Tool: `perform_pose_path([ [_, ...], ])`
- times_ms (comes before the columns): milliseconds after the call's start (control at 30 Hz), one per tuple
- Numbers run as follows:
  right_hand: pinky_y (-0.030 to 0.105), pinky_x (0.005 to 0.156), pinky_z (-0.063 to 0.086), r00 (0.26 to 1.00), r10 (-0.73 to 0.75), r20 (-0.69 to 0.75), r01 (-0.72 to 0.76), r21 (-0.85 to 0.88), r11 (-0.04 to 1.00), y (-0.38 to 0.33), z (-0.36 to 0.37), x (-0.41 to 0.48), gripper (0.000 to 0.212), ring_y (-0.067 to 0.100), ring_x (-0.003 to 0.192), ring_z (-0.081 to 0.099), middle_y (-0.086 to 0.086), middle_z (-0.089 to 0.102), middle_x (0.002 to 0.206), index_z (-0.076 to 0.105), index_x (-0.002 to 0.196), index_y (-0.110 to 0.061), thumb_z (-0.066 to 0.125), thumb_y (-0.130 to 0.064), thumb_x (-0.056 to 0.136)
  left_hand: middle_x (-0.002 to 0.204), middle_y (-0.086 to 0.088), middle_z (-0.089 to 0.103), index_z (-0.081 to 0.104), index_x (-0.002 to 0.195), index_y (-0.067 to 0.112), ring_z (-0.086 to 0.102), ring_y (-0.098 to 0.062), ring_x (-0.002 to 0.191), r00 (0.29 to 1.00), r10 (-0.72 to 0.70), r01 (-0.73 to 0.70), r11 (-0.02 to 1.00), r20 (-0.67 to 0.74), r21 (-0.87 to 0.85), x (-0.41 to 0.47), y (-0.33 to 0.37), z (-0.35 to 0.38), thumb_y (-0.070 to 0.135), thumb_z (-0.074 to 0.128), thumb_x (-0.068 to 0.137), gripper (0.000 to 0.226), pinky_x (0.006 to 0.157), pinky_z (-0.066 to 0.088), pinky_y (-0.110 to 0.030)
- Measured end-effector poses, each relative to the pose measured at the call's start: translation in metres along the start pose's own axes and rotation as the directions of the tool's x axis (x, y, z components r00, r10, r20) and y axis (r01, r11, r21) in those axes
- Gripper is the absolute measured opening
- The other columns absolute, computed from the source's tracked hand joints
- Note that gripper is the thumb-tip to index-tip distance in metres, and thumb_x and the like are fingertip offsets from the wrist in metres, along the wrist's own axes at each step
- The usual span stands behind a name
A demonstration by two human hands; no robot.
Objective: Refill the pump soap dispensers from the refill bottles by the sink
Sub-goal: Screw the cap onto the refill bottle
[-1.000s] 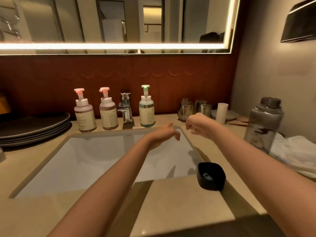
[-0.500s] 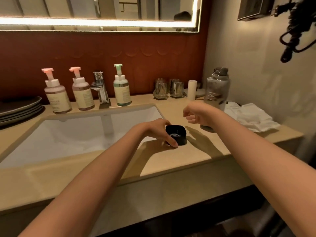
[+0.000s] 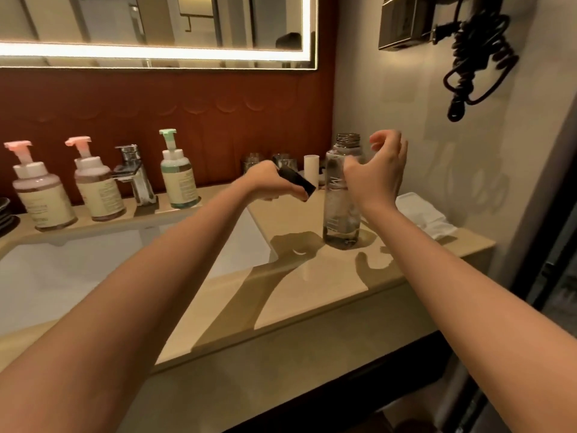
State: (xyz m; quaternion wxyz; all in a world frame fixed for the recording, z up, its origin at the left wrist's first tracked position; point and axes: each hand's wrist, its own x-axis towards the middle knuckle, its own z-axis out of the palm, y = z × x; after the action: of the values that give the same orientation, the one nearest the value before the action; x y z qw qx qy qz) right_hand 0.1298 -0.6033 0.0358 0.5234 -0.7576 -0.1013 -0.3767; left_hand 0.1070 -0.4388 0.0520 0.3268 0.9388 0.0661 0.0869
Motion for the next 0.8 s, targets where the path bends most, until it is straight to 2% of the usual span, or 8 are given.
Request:
perform_pose_path([
  [100, 0.031, 0.096, 0.039, 0.947, 0.19, 0.258, -0.174, -0.083, 0.981, 0.013, 0.003, 0.006, 0.071, 0.024, 0.12, 0.041, 0.009, 0.039, 0.133, 0.033, 0.131, -0.008, 0.073, -0.027, 0.075, 0.079, 0.004, 0.061, 0.063, 0.094, 0.015, 0.055, -0.007, 0.07, 0.999, 0.045, -0.045, 0.999, -0.011, 0.017, 0.008, 0.02, -0.005, 0.032, 0.076, 0.074, 0.029, 0.057, 0.044, -0.016],
  [200, 0.041, 0.101, 0.041, 0.835, 0.301, 0.462, -0.273, -0.128, 0.954, 0.018, 0.009, 0.006, 0.098, 0.028, 0.13, 0.039, 0.011, 0.035, 0.144, 0.017, 0.145, -0.009, 0.079, -0.033, 0.073, 0.081, 0.005, 0.058, 0.059, 0.096, 0.016, 0.053, -0.004, 0.071, 0.997, 0.071, -0.071, 0.996, -0.007, 0.06, 0.015, 0.031, -0.011, 0.029, 0.076, 0.074, 0.031, 0.058, 0.043, -0.015],
  [333, 0.039, 0.088, 0.048, 0.859, 0.3, 0.414, -0.233, -0.206, 0.95, 0.023, 0.011, 0.009, 0.086, 0.027, 0.12, 0.051, 0.009, 0.05, 0.133, 0.031, 0.138, -0.009, 0.079, -0.038, 0.073, 0.085, 0.0, 0.056, 0.056, 0.099, 0.013, 0.052, -0.009, 0.073, 0.999, 0.053, -0.053, 0.999, -0.003, -0.007, 0.021, 0.037, -0.015, 0.03, 0.074, 0.076, 0.034, 0.061, 0.042, -0.019],
  [500, 0.033, 0.077, 0.047, 0.858, 0.302, 0.416, -0.239, -0.196, 0.951, 0.027, 0.009, 0.013, 0.071, 0.024, 0.111, 0.056, 0.004, 0.058, 0.122, 0.043, 0.125, -0.014, 0.08, -0.039, 0.071, 0.093, 0.001, 0.051, 0.049, 0.108, 0.012, 0.053, -0.016, 0.094, 0.996, 0.082, -0.086, 0.99, -0.041, -0.109, 0.025, 0.05, -0.018, 0.029, 0.072, 0.078, 0.041, 0.069, 0.043, -0.019],
  [600, 0.035, 0.08, 0.048, 0.842, 0.322, 0.433, -0.256, -0.206, 0.945, 0.026, 0.01, 0.016, 0.069, 0.024, 0.11, 0.056, 0.003, 0.058, 0.121, 0.043, 0.124, -0.016, 0.08, -0.039, 0.071, 0.087, 0.003, 0.054, 0.052, 0.089, 0.016, 0.054, -0.017, 0.093, 0.992, 0.103, -0.114, 0.981, -0.072, -0.158, 0.027, 0.063, -0.015, 0.034, 0.07, 0.08, 0.027, 0.07, 0.045, -0.023],
  [633, 0.037, 0.083, 0.049, 0.837, 0.327, 0.439, -0.259, -0.208, 0.943, 0.026, 0.01, 0.016, 0.069, 0.024, 0.112, 0.055, 0.003, 0.058, 0.123, 0.043, 0.124, -0.017, 0.08, -0.039, 0.071, 0.09, 0.003, 0.056, 0.055, 0.096, 0.015, 0.054, -0.017, 0.094, 0.99, 0.114, -0.127, 0.979, -0.085, -0.162, 0.028, 0.067, -0.014, 0.037, 0.069, 0.08, 0.03, 0.072, 0.047, -0.024],
  [700, 0.039, 0.088, 0.05, 0.831, 0.329, 0.449, -0.258, -0.212, 0.943, 0.025, 0.008, 0.017, 0.07, 0.025, 0.115, 0.054, 0.003, 0.056, 0.125, 0.043, 0.126, -0.017, 0.08, -0.038, 0.071, 0.106, 0.0, 0.057, 0.054, 0.121, 0.011, 0.053, -0.016, 0.096, 0.985, 0.144, -0.157, 0.979, -0.098, -0.13, 0.029, 0.076, -0.012, 0.042, 0.068, 0.08, 0.053, 0.071, 0.048, -0.023],
  [800, 0.04, 0.09, 0.049, 0.829, 0.323, 0.457, -0.247, -0.218, 0.944, 0.024, 0.007, 0.018, 0.07, 0.026, 0.118, 0.052, 0.003, 0.055, 0.128, 0.043, 0.127, -0.017, 0.079, -0.039, 0.072, 0.116, -0.003, 0.057, 0.052, 0.128, 0.009, 0.053, -0.014, 0.095, 0.973, 0.209, -0.213, 0.976, -0.101, -0.035, 0.03, 0.091, -0.01, 0.046, 0.065, 0.08, 0.062, 0.06, 0.045, -0.015],
])
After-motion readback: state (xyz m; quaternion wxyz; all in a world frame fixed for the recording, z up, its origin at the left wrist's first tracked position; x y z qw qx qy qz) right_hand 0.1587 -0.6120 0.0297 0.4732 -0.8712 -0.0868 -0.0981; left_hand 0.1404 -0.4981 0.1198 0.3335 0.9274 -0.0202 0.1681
